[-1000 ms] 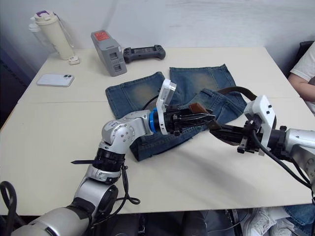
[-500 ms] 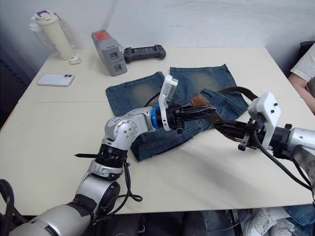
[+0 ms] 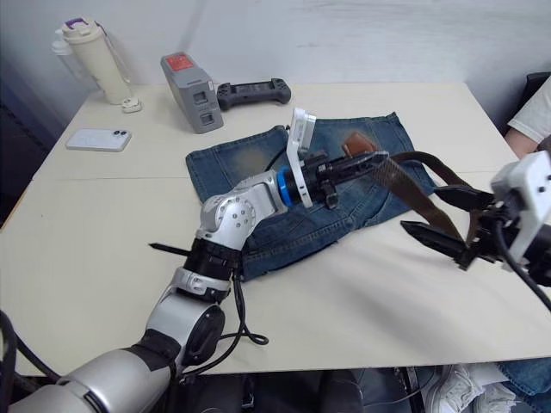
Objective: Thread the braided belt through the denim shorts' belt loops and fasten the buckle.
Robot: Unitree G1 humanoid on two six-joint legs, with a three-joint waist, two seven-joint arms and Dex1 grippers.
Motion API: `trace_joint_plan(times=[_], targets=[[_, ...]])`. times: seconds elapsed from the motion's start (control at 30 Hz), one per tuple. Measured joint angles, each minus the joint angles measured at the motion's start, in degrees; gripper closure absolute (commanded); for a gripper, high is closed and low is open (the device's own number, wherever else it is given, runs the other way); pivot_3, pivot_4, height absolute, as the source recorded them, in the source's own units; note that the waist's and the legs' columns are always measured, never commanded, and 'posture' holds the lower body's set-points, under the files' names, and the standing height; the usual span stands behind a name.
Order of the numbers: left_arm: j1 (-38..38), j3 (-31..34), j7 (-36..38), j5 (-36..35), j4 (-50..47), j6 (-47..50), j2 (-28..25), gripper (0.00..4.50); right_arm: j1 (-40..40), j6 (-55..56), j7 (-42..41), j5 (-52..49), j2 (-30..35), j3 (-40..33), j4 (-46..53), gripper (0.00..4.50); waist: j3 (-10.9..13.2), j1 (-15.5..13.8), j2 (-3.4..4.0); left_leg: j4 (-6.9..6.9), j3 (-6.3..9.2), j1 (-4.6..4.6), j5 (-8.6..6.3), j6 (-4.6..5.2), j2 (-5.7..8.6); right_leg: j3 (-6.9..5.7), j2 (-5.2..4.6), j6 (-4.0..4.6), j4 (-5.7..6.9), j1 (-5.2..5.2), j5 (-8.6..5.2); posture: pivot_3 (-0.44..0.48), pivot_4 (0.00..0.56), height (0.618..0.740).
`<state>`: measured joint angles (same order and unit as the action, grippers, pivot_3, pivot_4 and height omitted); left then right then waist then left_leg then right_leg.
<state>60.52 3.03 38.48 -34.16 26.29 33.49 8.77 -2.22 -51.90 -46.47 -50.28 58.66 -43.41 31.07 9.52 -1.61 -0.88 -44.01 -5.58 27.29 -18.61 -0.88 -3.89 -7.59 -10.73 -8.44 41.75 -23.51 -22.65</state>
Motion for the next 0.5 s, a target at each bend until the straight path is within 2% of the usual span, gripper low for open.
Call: trace_joint_plan(times=[0.13,0.3,0.37,0.43,0.5], targets=[[4.62,2.61,-0.81,0.05,5.76,-3.86,0.89,4.50,0.70,-2.41,3.08,-4.50,-0.60,-1.82,5.40,0.04,0.02,0.11,-0.03,0.02,0.01,0.00,0.00,0.00,0.00,0.00,0.00,0.00,0.00,-0.02,0.00,0.000,0.150,0.650],[4.99,2.91,-0.46,0.04,7.04,-4.56,1.33,4.50,0.89,-2.55,7.65,-5.84,-3.22,-1.51,6.87,0.04,0.02,0.07,-0.03,0.00,-0.01,0.00,0.00,0.00,0.00,0.02,0.00,0.00,0.00,-0.02,0.00,0.000,0.150,0.650],[4.99,3.65,-0.88,-0.19,7.20,-4.00,1.39,4.50,0.43,-3.11,11.46,-8.59,-6.31,-1.51,6.79,0.04,0.04,0.06,-0.07,0.00,0.03,0.01,0.00,0.00,0.00,-0.01,0.00,0.00,0.00,-0.02,0.00,0.000,0.150,0.650],[4.99,5.03,-1.97,-1.13,7.15,-2.54,1.72,4.50,-0.31,-2.77,17.57,-13.08,-12.18,-1.01,6.68,0.04,0.01,0.07,-0.19,0.04,0.07,0.01,0.01,0.00,-0.02,-0.05,0.01,0.00,0.00,-0.01,0.00,0.000,0.150,0.650],[4.99,7.46,-4.28,-3.70,6.63,-0.09,2.62,4.50,-0.99,0.27,27.59,-20.30,-24.22,1.72,6.68,0.04,0.00,0.13,-0.30,0.01,0.14,0.06,0.04,-0.04,-0.06,-0.09,0.04,0.02,0.03,-0.05,-0.01,0.000,0.150,0.650]])
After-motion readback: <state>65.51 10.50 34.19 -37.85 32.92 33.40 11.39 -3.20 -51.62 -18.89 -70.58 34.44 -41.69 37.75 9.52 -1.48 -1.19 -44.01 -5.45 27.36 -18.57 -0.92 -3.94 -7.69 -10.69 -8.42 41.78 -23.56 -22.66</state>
